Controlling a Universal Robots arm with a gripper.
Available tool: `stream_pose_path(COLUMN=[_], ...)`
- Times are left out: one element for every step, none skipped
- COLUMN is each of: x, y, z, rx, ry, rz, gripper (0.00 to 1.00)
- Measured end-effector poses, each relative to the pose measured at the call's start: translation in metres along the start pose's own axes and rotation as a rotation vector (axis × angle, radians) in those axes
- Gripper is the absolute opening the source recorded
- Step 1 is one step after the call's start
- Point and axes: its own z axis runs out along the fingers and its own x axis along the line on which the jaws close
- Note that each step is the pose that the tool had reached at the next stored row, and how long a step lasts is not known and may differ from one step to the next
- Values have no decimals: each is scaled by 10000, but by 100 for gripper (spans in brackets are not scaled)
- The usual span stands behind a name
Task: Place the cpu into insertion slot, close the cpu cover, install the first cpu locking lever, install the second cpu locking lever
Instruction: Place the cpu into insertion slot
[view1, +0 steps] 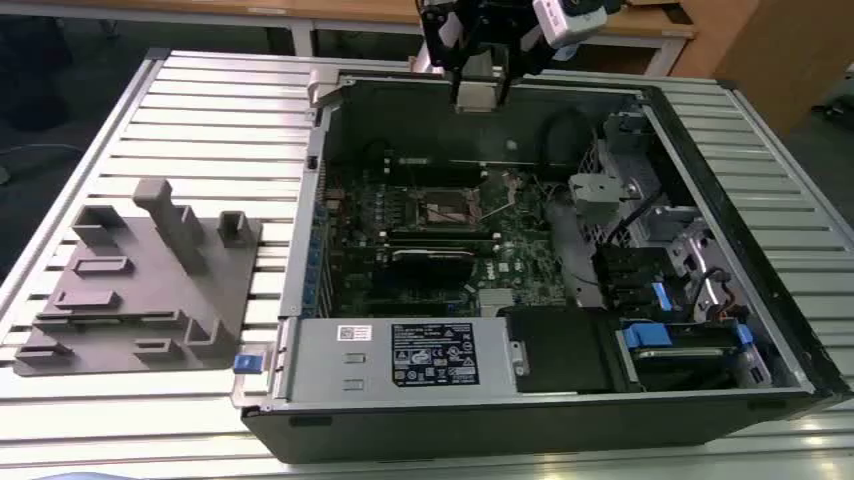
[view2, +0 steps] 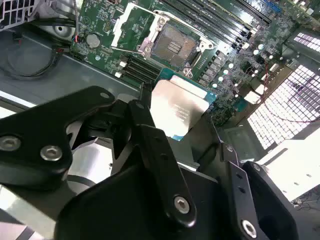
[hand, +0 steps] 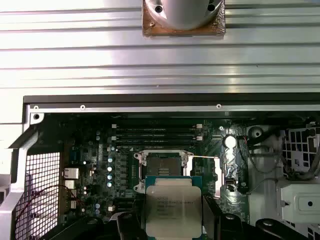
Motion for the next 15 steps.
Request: stream_pose_path(x=[0,0,0,0,0,1,1,1,1,1,1,1,1,1,1], y=[0,0,0,0,0,0,0,0,0,0,0,0,0,0,0], z=[0,0,0,0,0,0,0,0,0,0,0,0,0,0,0], rx=[0,-1,-2,-1,-2,-3,-3,-2,-2,-1,-1,-1,-1,-2,-2], ry=[0,0,0,0,0,-4,-4,-4,-4,-5,-6,-6,-5,-5,-5], rz=[0,0,0,0,0,-1,-2,-3,-1,-1,-1,-1,-1,-1,-1], gripper=[54,54,54,54,54,54,54,54,54,54,54,54,54,54,54])
